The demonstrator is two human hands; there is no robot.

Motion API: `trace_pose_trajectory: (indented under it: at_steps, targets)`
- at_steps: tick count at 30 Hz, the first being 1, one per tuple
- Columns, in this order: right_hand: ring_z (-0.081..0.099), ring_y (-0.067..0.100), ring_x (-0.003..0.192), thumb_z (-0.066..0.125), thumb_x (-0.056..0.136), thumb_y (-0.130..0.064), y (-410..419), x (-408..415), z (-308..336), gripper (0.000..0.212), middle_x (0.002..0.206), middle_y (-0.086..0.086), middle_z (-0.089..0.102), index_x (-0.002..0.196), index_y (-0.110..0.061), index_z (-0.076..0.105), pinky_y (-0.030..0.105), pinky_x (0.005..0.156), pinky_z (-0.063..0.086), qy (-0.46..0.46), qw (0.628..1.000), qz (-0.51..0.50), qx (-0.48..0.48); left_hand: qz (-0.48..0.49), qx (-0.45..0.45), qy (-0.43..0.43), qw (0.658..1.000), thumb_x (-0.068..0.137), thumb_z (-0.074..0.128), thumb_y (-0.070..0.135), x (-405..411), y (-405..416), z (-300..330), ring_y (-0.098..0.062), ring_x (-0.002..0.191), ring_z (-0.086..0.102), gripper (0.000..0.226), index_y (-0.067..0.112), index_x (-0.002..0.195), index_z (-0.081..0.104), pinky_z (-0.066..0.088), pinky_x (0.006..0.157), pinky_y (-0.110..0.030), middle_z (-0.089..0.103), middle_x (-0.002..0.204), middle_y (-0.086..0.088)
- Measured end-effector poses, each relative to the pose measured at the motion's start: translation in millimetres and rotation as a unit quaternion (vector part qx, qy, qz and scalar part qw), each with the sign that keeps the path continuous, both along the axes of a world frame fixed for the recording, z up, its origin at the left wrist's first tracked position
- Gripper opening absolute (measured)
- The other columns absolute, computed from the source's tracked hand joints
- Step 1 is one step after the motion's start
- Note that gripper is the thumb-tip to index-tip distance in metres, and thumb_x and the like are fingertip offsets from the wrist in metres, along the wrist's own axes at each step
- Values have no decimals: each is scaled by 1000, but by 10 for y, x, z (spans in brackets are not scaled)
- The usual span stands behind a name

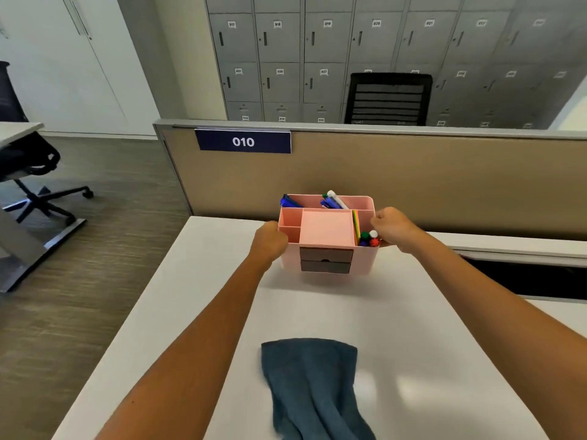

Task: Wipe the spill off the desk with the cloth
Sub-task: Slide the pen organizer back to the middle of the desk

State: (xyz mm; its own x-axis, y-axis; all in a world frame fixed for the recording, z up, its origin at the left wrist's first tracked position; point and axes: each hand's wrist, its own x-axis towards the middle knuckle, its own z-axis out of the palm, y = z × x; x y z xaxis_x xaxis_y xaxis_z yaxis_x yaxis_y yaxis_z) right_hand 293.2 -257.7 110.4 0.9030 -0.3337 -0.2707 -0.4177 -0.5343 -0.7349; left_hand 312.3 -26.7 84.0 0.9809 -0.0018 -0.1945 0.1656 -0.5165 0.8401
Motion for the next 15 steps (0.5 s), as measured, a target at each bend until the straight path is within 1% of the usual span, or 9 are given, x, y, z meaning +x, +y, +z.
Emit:
trace_pose_trajectory:
  at_steps: [4, 7, 11, 13, 15]
  targets:
    - [56, 25, 95, 37, 98, -10, -469, -257, -24, 32, 123, 16, 58, 126, 0, 51, 35, 69, 52, 20, 1000, -19, -12, -22, -9, 7, 1000, 97, 43, 24, -201, -513, -83, -31, 106, 58, 29, 7, 115, 57, 48, 87, -39, 62, 119, -16]
    - [56, 24, 95, 36, 99, -11, -724, -406, -87, 33, 123, 16, 58, 126, 0, 51, 34, 70, 51, 30, 999, -23, -14, -30, -15, 13, 999, 97, 42, 28, -333, -786, -178, -31, 108, 58, 32, 7, 117, 56, 49, 92, -41, 61, 121, -16]
    - [56, 23, 97, 36, 100, -13, -1001, -551, -207, 34, 124, 14, 57, 128, -1, 50, 32, 68, 53, 36, 999, -24, -16, -28, 13, 35, 999, 98, 40, 26, -455, -1082, -285, -31, 113, 56, 33, 7, 121, 53, 48, 98, -43, 59, 126, -15]
    - [57, 24, 94, 35, 99, -13, -1088, -590, -270, 32, 118, 14, 57, 124, 0, 52, 30, 65, 53, 38, 999, -24, -19, -24, 26, 39, 999, 99, 40, 26, -491, -1163, -318, -31, 114, 56, 32, 7, 122, 52, 47, 97, -42, 58, 127, -15]
    - [57, 24, 92, 35, 99, -11, -1155, -618, -312, 30, 107, 13, 56, 118, 1, 54, 29, 63, 53, 42, 999, -28, -12, -23, 38, 35, 998, 98, 40, 27, -508, -1227, -341, -31, 112, 56, 32, 7, 121, 52, 46, 96, -41, 59, 126, -15]
